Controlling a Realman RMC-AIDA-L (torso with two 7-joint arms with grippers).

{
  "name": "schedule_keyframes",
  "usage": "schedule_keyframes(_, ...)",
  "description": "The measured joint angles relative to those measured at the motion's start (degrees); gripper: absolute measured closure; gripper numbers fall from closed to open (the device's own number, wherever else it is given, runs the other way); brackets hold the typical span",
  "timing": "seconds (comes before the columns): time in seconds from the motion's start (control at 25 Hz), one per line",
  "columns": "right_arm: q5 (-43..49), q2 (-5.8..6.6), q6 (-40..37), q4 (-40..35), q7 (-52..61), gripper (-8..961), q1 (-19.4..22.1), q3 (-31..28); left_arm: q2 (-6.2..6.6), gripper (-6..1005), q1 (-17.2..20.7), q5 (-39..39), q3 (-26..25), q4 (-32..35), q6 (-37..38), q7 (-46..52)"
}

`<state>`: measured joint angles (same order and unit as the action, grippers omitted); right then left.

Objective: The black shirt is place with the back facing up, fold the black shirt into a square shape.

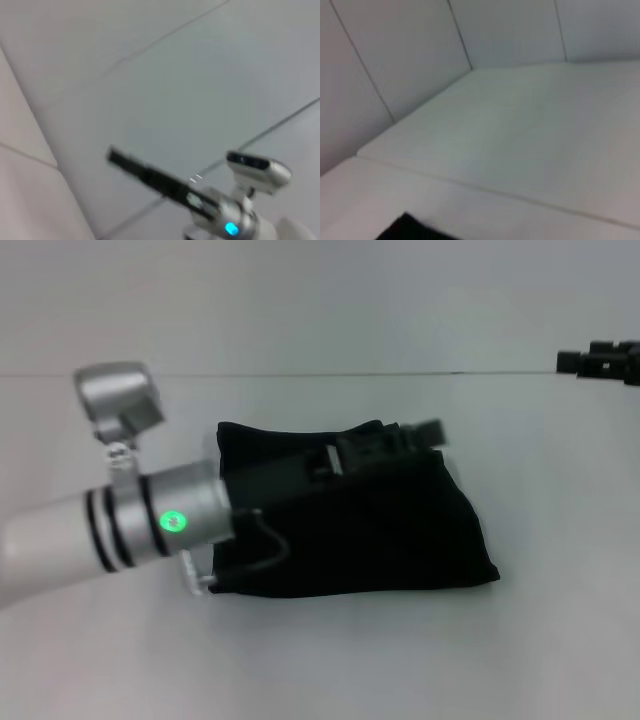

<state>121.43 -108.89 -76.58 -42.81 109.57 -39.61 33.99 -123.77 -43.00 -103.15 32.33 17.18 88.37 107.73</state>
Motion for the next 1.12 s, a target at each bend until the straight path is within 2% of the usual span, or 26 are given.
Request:
schedule_keyframes(0.08,2.9,0.4,-1.3,0.4,2.8,209,-0.8,1.0,0.29,502,1.4,-0.2,0.1,3.1,-0.7,1.0)
schedule_keyframes(0.2,4.8,0.51,-2.5,1.8,5.0,208,-1.9,3.3,1.71,410,3.8,-0.3,0.0,7.5,-2.0,1.4)
schedule_keyframes(0.32,5.0,-0.38,-2.1,3.8,5.2,208,-3.5,5.6,3.28,318,5.4,-1.5,-0.1,10.5,-4.0,0.8)
schedule_keyframes(0.56,5.1,-3.96,5.6,9.5,5.1,209,-9.0,10.8,4.73,100,6.8,-7.7,-0.6,15.3,-14.2,0.2)
schedule_keyframes(0.76,5.1,-7.78,15.2,13.2,5.4,219,-13.0,16.1,5.38,48,6.3,-11.1,-1.1,15.6,-22.9,2.3)
schedule_keyframes(0.92,5.1,-9.93,20.1,15.2,6.1,252,-14.7,19.8,5.44,47,5.8,-12.6,-0.9,15.2,-26.7,3.3)
schedule_keyframes(1.0,5.0,-10.63,21.5,16.1,6.4,289,-15.2,21.3,5.38,47,5.7,-12.6,-0.7,15.1,-27.4,3.2)
schedule_keyframes(1.12,4.8,-10.97,23.1,17.9,6.9,343,-15.9,22.8,5.33,47,5.7,-12.7,-0.5,15.1,-27.4,3.1)
